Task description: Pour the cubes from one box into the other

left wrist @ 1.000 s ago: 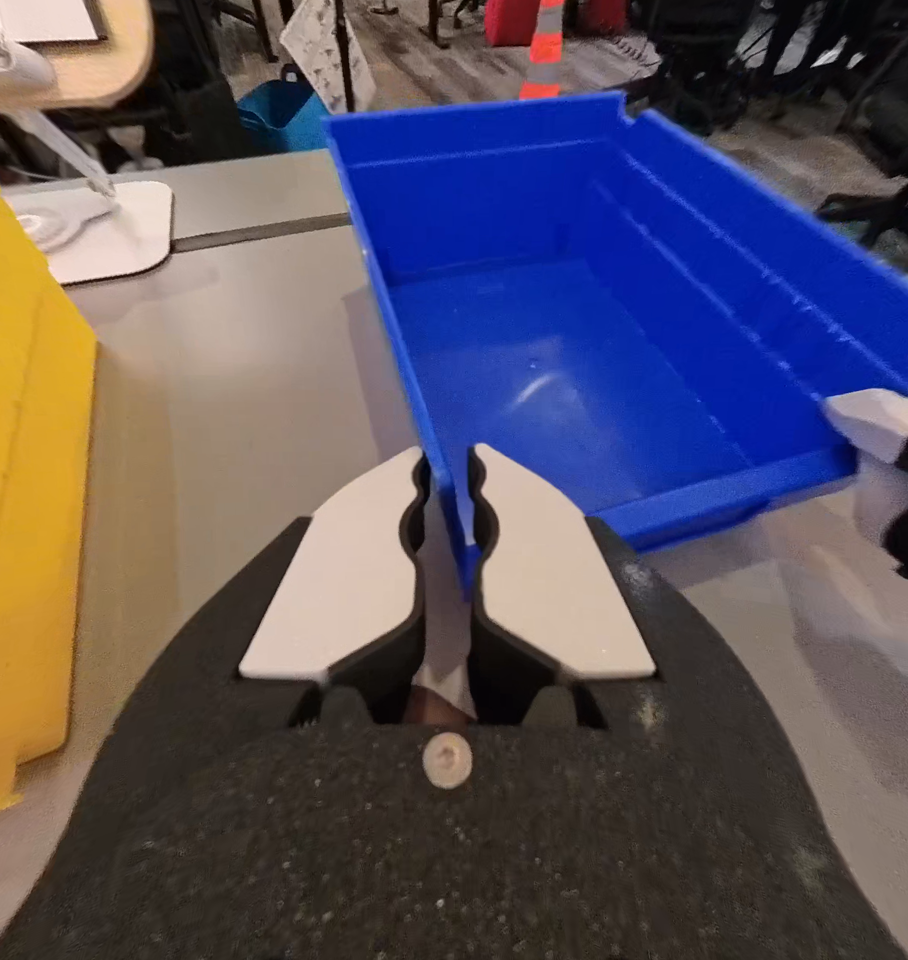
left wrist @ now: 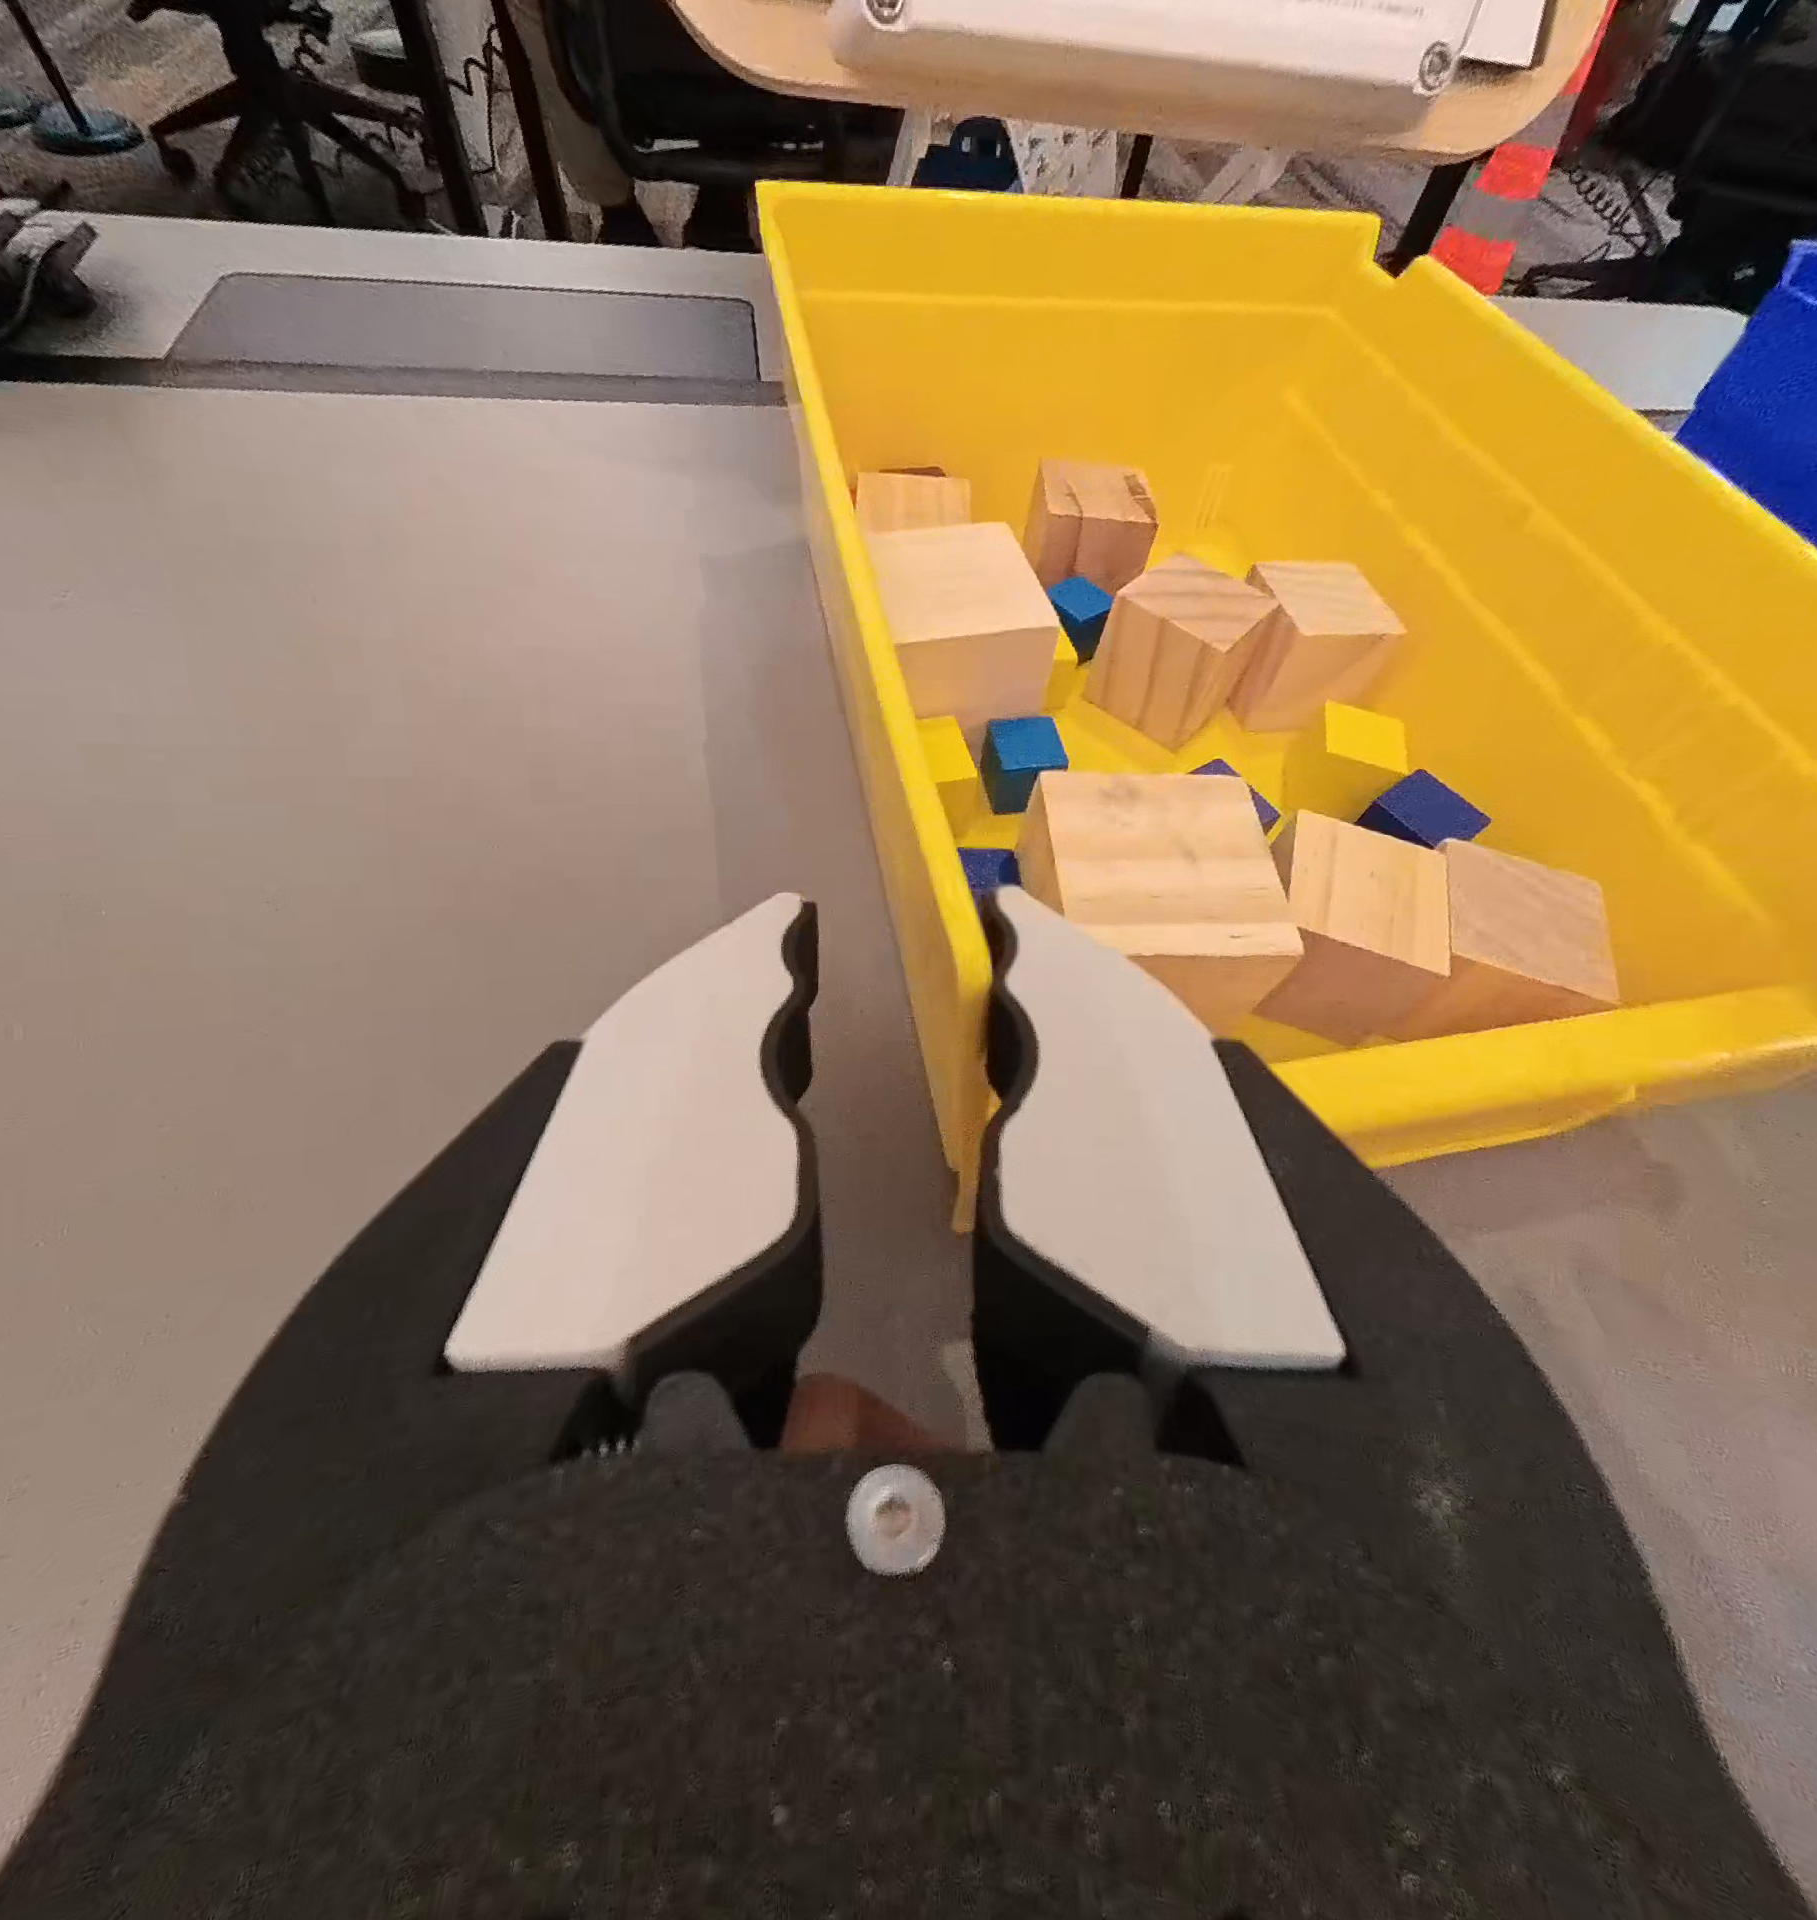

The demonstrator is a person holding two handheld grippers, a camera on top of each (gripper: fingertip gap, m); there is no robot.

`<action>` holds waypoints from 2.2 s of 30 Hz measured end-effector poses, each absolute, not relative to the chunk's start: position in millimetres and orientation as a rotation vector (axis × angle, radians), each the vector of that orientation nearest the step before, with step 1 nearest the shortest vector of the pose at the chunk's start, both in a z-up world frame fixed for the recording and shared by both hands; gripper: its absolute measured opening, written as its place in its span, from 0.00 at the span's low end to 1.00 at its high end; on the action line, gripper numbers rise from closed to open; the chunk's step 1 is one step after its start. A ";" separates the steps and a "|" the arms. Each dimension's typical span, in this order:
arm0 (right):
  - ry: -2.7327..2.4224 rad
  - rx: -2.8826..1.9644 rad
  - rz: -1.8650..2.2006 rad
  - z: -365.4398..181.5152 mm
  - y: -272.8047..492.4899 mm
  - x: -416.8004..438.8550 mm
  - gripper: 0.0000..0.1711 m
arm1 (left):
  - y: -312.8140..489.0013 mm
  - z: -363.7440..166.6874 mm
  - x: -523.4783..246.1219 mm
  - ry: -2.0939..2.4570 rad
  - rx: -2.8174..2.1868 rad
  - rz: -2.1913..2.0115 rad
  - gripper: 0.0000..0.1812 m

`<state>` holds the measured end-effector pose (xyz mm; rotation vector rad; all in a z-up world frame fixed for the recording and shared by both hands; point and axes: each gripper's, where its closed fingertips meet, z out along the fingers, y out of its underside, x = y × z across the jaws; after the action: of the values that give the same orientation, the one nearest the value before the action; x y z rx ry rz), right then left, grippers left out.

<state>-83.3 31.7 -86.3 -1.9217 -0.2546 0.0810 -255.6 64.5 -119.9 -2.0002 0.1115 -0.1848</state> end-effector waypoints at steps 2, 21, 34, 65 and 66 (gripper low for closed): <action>-0.179 -1.864 -0.043 -74.6 30.5 -61.9 0.08 | 66.2 -120.4 -255.6 0.129 -1.997 -0.176 0.16; -0.128 -1.875 0.075 -82.8 61.4 -223.9 0.02 | 64.4 -64.7 -417.6 0.010 -1.899 0.086 0.02; -0.299 -2.035 0.379 -124.3 50.7 -321.3 0.07 | 55.3 -115.9 -516.4 -0.096 -2.008 0.019 0.05; 0.193 -1.951 0.189 -117.7 -6.4 204.7 0.14 | -16.3 -109.1 -396.1 -0.041 -1.942 0.050 0.16; 0.187 -1.957 0.204 -119.2 -5.6 201.3 0.14 | -16.5 -109.6 -400.0 -0.052 -1.947 0.050 0.16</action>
<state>201.3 -5.6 -119.2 -1.9569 0.1868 0.2036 -400.0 -16.5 -109.6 -1.9465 -0.0517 0.0498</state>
